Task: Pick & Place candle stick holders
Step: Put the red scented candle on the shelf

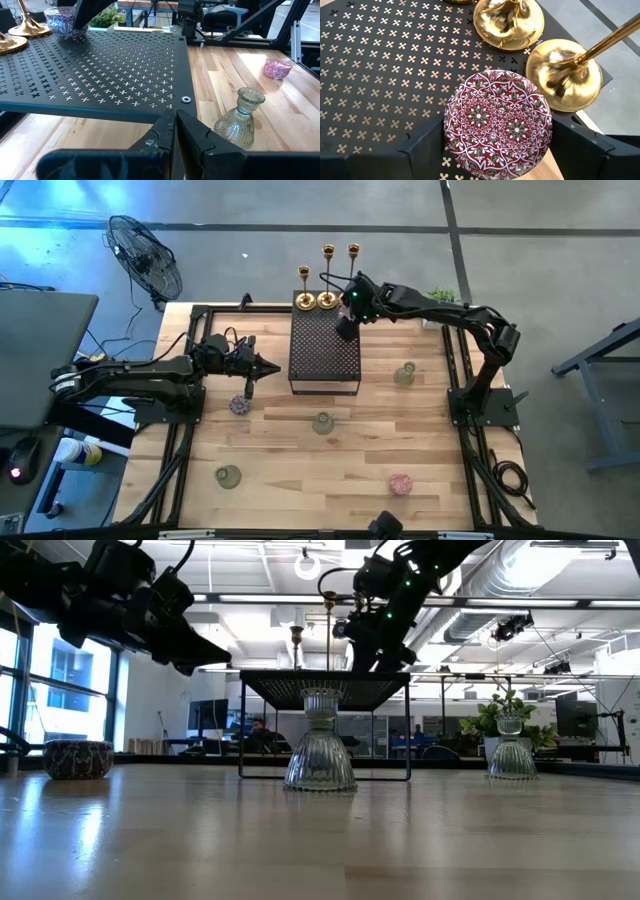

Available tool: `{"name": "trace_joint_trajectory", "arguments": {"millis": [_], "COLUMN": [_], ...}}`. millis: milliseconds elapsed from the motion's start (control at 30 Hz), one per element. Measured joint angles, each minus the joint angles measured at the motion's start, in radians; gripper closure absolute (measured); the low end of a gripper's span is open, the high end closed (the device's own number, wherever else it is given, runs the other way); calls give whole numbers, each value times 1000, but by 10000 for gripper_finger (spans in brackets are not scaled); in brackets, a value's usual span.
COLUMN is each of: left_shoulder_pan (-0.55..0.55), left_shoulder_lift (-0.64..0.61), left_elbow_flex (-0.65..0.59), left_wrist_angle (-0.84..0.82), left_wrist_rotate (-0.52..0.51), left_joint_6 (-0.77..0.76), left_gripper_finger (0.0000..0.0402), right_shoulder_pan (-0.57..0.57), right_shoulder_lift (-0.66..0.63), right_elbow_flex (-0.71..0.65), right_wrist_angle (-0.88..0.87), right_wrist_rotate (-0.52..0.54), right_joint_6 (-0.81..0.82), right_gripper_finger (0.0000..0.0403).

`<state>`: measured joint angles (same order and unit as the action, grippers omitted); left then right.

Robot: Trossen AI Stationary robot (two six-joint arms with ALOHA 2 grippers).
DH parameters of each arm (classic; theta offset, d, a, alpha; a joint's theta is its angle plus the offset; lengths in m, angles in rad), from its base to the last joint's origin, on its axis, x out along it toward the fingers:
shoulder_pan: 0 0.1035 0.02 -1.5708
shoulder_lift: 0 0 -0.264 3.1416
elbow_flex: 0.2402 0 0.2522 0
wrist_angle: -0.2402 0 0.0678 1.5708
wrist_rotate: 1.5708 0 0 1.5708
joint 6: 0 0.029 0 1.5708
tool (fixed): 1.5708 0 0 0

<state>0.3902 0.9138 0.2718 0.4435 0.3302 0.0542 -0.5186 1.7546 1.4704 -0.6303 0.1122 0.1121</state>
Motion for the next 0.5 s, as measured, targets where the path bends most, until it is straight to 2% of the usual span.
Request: {"name": "trace_joint_trajectory", "arguments": {"millis": [500], "left_shoulder_pan": [0], "left_shoulder_lift": [0], "left_elbow_flex": [0], "left_wrist_angle": [0], "left_wrist_rotate": [0], "left_joint_6": [0], "left_gripper_finger": [387], "right_shoulder_pan": [2], "right_shoulder_lift": [0], "right_elbow_flex": [0], "right_wrist_angle": [-16], "right_wrist_rotate": [22], "right_joint_6": [-10], "right_gripper_finger": [99]}}
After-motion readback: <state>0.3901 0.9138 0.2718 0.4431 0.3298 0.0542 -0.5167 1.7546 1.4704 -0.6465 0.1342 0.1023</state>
